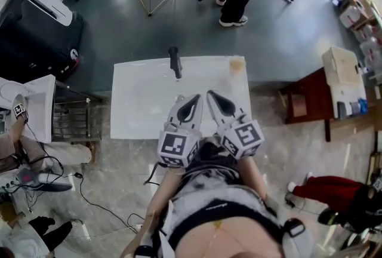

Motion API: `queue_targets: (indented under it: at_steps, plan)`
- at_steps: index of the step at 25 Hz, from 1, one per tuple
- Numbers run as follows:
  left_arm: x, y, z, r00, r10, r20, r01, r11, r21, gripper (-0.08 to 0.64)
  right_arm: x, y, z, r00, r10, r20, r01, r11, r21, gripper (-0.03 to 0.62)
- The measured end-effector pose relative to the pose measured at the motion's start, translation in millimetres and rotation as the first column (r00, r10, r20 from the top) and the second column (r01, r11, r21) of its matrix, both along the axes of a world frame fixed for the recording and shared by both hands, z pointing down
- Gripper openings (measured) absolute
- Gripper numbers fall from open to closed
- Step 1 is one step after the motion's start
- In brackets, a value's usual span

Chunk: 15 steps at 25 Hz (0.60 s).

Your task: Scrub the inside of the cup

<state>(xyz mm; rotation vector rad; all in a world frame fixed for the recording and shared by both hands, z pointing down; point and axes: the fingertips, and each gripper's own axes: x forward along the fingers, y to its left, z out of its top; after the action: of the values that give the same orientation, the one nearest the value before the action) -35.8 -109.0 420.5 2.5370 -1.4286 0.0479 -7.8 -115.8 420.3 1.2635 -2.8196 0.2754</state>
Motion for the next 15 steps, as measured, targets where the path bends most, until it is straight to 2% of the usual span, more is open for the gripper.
queue_targets:
  at_steps: [8,15]
  plan:
    - [38.2,-22.1,6.5,1.000,-0.009,0.019,0.009,1.000,-0.006,0.002,42.1,-21.7,10.8,1.000,0.000,-0.023,0.000,1.000,-0.018,0.003]
    - [46.7,-26.7,13.6,0.999,-0.036,0.037,0.037,0.999,-0.012,0.002,47.2,-29.1,28.5,0.998,-0.047,-0.045,0.045,0.998,-0.045,0.003]
